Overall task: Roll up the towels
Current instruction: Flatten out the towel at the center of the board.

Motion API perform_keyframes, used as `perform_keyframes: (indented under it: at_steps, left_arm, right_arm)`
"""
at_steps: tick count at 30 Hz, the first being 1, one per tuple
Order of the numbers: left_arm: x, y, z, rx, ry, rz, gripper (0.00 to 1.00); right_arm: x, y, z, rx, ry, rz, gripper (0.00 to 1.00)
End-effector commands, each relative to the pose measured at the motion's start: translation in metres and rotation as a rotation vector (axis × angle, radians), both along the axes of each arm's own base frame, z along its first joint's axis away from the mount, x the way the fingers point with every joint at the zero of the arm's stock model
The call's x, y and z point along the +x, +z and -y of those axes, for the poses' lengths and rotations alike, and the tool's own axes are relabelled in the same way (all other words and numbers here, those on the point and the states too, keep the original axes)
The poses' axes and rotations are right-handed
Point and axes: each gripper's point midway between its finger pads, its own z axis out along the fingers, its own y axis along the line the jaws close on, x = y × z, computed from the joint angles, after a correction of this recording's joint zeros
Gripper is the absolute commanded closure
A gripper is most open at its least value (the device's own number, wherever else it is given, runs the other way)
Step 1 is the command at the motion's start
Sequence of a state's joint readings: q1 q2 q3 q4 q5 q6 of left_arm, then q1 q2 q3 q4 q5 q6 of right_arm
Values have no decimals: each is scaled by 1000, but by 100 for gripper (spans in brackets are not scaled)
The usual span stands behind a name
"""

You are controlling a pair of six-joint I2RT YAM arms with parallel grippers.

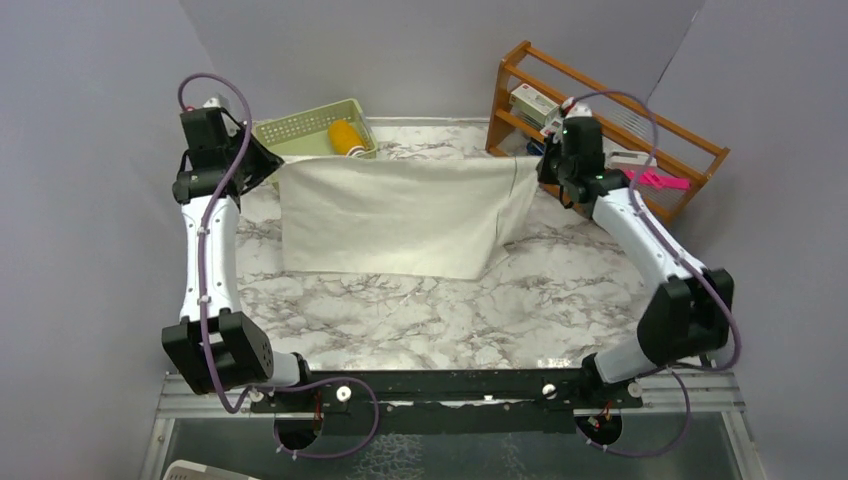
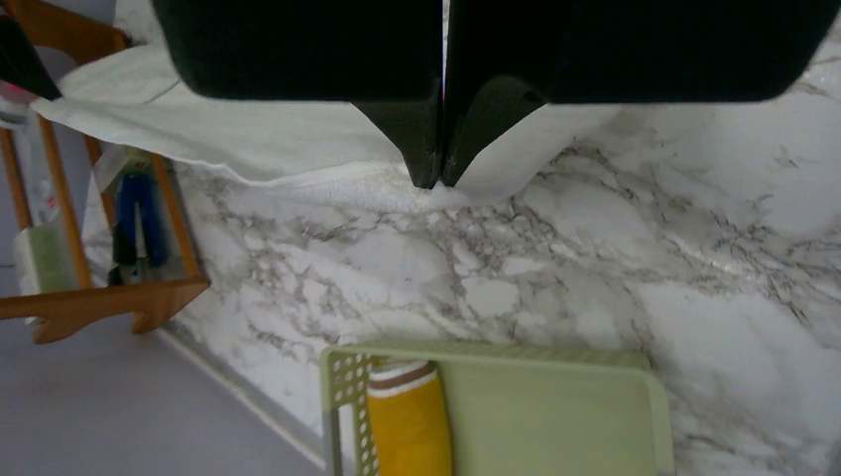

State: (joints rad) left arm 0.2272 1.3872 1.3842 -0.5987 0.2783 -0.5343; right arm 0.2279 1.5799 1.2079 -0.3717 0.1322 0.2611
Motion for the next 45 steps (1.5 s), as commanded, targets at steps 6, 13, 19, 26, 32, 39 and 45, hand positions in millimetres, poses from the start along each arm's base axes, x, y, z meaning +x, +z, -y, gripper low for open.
perform_keyframes:
  at_steps: [6,13,19,26,32,39,45]
  left_arm:
    - [-44,152,11,-40,27,362,100]
    - [-131,173,7,11,223,447,100]
    - [-167,173,15,3,253,441,100]
    - [-137,104,9,66,233,212,100]
    - [-91,-49,16,-8,193,-65,100]
    - [-62,-171,6,-26,267,-249,100]
    - [-10,-184,-19,46,311,-262,100]
  right_arm:
    - [-51,242,9,86,53,543,99]
    - [-134,281,10,201,106,663,99]
    - [-174,271,14,204,137,643,99]
    - [-154,216,11,197,114,517,99]
    - [-112,103,5,217,36,337,99]
    - [-65,-16,-6,229,-52,102,99]
    - [-18,-52,-4,168,-114,42,99]
